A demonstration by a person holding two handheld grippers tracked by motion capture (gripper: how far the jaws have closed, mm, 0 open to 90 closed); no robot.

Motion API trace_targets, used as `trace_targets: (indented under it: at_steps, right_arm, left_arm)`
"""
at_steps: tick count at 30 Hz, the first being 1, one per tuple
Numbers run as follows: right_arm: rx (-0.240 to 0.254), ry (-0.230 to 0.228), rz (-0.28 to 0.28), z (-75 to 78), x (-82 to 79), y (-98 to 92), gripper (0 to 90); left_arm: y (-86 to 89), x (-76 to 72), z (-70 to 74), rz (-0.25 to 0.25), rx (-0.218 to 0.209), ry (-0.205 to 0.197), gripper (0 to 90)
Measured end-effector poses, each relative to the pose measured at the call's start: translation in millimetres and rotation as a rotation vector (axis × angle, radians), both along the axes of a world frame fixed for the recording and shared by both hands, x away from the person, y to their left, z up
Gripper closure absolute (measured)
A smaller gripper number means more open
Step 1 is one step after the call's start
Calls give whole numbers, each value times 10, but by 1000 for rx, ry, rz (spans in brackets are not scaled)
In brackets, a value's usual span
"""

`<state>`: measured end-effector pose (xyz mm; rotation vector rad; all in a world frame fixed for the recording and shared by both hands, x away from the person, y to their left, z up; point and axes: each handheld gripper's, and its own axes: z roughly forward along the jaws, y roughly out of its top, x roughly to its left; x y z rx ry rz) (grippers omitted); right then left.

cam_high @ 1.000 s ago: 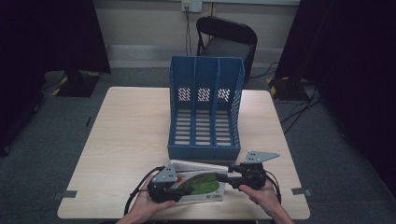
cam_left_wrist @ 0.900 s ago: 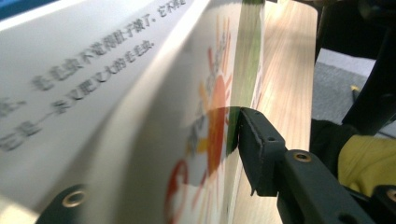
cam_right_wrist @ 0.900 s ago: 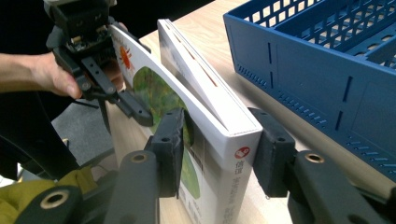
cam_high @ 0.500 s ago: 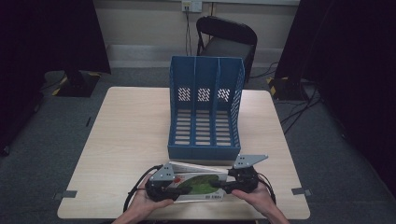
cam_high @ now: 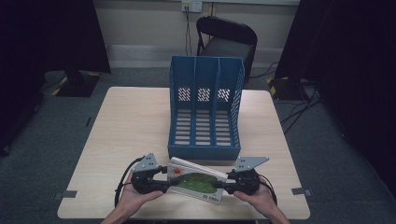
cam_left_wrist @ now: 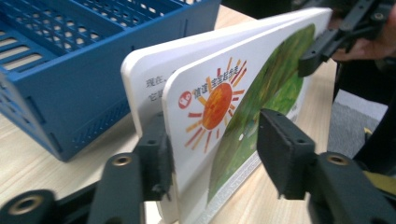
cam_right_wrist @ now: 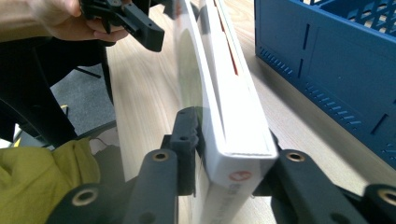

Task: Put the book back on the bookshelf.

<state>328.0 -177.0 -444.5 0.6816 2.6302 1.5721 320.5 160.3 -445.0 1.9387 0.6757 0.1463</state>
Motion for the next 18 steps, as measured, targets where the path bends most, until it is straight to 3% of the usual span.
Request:
trace_targets:
  at_steps: [8, 11, 18]
  right_arm:
    - [-10, -33, -19, 40, -11, -34, 747]
    - [-20, -43, -13, 46, -30, -31, 748]
    - [-23, -54, -15, 26, -114, -18, 744]
  left_arm:
    - [72, 26, 15, 67, -3, 3, 389]
    - [77, 51, -15, 84, 29, 18, 382]
    - [8, 107, -121, 29, 87, 58, 405]
